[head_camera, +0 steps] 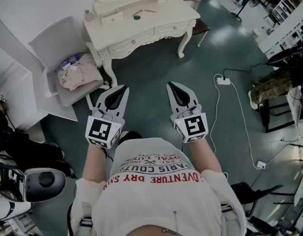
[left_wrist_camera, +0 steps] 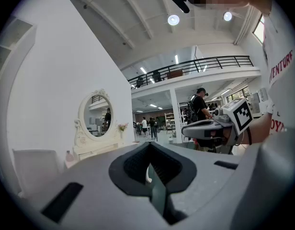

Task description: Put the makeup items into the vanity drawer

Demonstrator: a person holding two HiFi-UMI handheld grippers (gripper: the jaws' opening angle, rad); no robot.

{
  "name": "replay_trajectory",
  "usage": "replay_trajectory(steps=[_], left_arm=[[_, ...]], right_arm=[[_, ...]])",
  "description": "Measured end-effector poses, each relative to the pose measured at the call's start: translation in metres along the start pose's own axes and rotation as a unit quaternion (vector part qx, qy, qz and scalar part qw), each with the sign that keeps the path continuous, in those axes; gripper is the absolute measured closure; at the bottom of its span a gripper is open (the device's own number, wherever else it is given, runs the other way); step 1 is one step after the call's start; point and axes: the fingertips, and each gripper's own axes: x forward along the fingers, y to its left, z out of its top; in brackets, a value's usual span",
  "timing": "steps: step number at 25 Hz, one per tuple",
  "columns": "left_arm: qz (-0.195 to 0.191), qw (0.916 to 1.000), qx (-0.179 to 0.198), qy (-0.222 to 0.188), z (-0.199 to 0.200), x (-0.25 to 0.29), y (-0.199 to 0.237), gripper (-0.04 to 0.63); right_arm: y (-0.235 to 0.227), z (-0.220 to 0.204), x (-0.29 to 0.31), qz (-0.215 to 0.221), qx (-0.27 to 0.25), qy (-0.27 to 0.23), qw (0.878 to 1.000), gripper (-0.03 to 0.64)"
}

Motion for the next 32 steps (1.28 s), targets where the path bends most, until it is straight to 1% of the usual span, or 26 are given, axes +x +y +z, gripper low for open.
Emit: replay_trajectory(steps=[7,11,13,16,20,23,26,29,32], left_arm=[[0.0,1.0,-0.007,0.003,-0.006,0.012,0.003,0.589],[-0.005,0.9999,-0.01,0.002,-0.004,0.021,-0.002,0.589],[-0.009,0.9999,-0.012,0.004,-0.004,0.028,-0.003,0.589],[-0.017,0.9996,-0.018,0.017,-0.013,0.04,-0.004,0.589],[-0.026,0.9986,-0.019,0.04,-0.028,0.061,0.005,0.589],[-0.021,0.9985,-0.024,0.045,-0.031,0.08,0.028,0.589],[-0.016,0.9983,-0.035,0.045,-0.033,0.106,0.06,0.589],[-0.019,0.9981,-0.037,0.045,-0.037,0.142,0.095,0.588],[-0.029,0.9976,-0.043,0.045,-0.04,0.184,0.132,0.589]], right_arm=[[-0.004,-0.002,0.01,0.011,-0.005,-0.003,1.0,0.618],[-0.013,-0.002,0.009,0.006,0.015,-0.007,1.0,0.618],[-0.017,-0.003,0.011,0.011,0.017,-0.003,1.0,0.618],[-0.022,-0.011,0.015,0.017,0.013,0.003,1.0,0.618],[-0.032,-0.03,0.034,0.025,0.025,0.02,0.999,0.618],[-0.043,-0.039,0.061,0.03,0.026,0.032,0.999,0.618],[-0.058,-0.044,0.097,0.034,0.024,0.04,0.998,0.618],[-0.08,-0.047,0.143,0.031,0.026,0.043,0.998,0.618],[-0.105,-0.05,0.193,0.025,0.027,0.051,0.998,0.618]])
